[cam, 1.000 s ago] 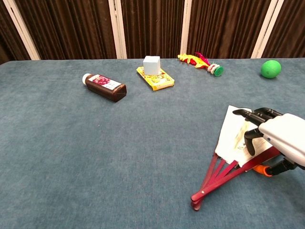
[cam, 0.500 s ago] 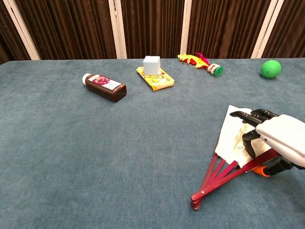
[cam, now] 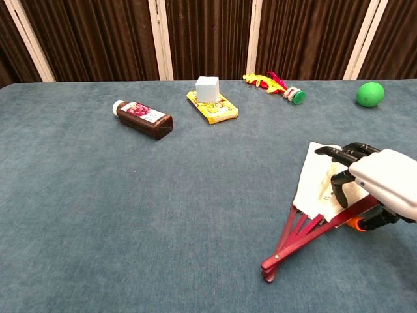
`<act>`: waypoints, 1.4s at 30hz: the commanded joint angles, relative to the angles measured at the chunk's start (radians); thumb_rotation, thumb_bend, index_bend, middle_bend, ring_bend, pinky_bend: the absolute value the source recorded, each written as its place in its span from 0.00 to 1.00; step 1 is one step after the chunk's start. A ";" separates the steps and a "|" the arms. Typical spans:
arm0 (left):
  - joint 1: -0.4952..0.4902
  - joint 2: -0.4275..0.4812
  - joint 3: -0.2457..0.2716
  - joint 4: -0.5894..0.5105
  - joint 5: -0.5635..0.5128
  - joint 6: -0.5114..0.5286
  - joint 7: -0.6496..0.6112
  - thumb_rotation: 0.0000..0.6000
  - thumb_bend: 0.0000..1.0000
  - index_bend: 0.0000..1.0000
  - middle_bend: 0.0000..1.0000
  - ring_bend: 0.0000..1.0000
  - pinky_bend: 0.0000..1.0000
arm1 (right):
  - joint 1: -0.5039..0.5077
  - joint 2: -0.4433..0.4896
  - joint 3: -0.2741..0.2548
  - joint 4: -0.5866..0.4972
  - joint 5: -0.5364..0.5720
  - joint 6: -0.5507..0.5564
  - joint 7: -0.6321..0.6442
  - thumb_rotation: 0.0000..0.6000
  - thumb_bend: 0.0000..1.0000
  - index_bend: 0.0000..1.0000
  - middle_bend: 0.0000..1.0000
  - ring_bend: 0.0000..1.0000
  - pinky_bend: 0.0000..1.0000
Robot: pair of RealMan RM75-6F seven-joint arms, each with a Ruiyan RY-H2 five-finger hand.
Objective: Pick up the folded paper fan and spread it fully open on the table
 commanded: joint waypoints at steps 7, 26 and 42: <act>0.001 0.002 0.003 -0.005 0.002 0.001 -0.001 1.00 0.09 0.01 0.00 0.00 0.00 | 0.002 0.029 -0.002 -0.032 -0.008 0.020 -0.013 1.00 0.39 0.65 0.11 0.19 0.13; 0.001 0.002 0.008 -0.008 0.008 -0.004 0.005 1.00 0.09 0.01 0.00 0.00 0.00 | 0.030 0.137 0.013 -0.138 -0.063 0.094 -0.015 1.00 0.40 0.75 0.15 0.20 0.14; -0.019 -0.002 0.010 -0.010 0.016 -0.034 0.014 1.00 0.09 0.01 0.00 0.00 0.00 | 0.079 0.327 0.024 -0.358 -0.086 0.067 0.061 1.00 0.40 0.76 0.15 0.20 0.14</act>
